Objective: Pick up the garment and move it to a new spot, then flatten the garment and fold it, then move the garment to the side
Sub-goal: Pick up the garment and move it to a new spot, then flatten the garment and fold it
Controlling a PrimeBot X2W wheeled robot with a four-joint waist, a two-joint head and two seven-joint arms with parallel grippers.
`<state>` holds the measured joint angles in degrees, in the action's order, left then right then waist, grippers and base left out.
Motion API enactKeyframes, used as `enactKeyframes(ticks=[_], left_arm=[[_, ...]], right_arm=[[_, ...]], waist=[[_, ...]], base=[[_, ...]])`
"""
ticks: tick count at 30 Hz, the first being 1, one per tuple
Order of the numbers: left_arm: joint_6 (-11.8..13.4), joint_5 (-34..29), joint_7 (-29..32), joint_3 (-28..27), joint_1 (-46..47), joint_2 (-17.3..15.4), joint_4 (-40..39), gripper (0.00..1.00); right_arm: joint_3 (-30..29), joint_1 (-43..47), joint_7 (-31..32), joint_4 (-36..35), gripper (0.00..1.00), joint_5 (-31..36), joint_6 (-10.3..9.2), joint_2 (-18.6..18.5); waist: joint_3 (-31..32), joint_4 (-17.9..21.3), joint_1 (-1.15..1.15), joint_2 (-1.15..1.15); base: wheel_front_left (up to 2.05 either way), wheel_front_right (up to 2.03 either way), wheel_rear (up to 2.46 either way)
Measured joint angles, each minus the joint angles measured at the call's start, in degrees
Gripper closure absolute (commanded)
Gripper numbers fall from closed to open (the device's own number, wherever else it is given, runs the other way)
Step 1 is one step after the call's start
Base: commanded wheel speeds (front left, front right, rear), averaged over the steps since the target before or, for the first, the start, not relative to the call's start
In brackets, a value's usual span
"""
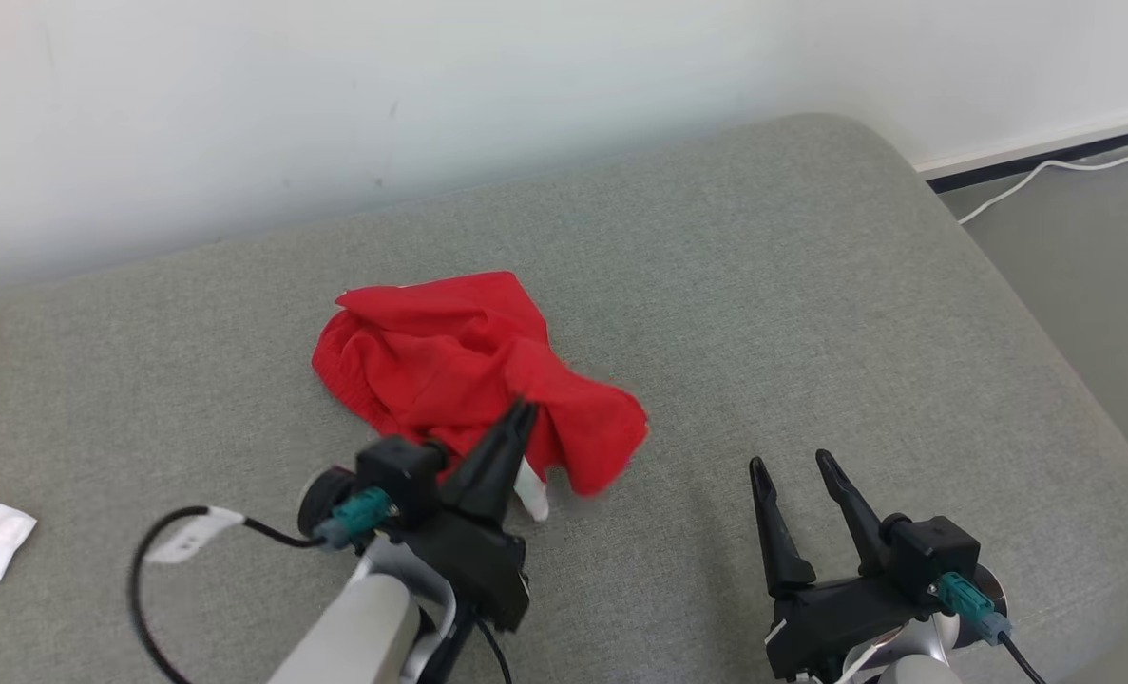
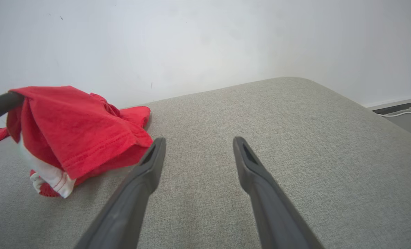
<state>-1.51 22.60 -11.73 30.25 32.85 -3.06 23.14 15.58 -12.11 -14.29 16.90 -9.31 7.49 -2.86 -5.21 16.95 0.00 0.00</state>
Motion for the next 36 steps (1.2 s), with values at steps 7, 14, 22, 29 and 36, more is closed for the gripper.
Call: enactKeyframes(ticks=[7,14,22,29,36], left_arm=[[0.2,4.7,-2.5,8.1,-0.3,0.2,2.3,0.00],[3.6,5.8,-3.2,11.4,-0.2,0.2,-1.0,0.00],[6.7,3.9,-3.2,4.5,-4.7,-2.4,-3.3,0.00],[6.5,4.0,-3.2,0.6,-8.1,-4.4,0.4,0.00],[4.6,4.6,-3.2,-0.8,-7.9,-3.9,5.2,0.00]], right_arm=[[-0.5,0.0,0.2,0.2,0.00,0.0,0.00,0.0],[-1.4,0.8,0.2,0.1,0.00,0.2,0.00,0.0],[-1.7,1.2,0.6,-0.7,0.00,0.3,0.00,0.0],[-2.0,1.3,0.6,-1.2,0.00,0.2,0.00,0.0],[-1.5,0.8,0.6,-1.2,0.00,0.1,0.00,0.0]], waist=[[0.3,0.3,0.00,0.00],[0.7,-1.3,0.00,0.00],[1.5,-3.6,0.00,0.00],[0.5,-3.9,0.00,0.00],[-0.7,-3.4,0.00,0.00]], base=[[0.00,0.00,0.00],[0.00,0.00,0.00],[0.00,0.00,0.00],[0.00,0.00,0.00],[0.00,0.00,0.00]])
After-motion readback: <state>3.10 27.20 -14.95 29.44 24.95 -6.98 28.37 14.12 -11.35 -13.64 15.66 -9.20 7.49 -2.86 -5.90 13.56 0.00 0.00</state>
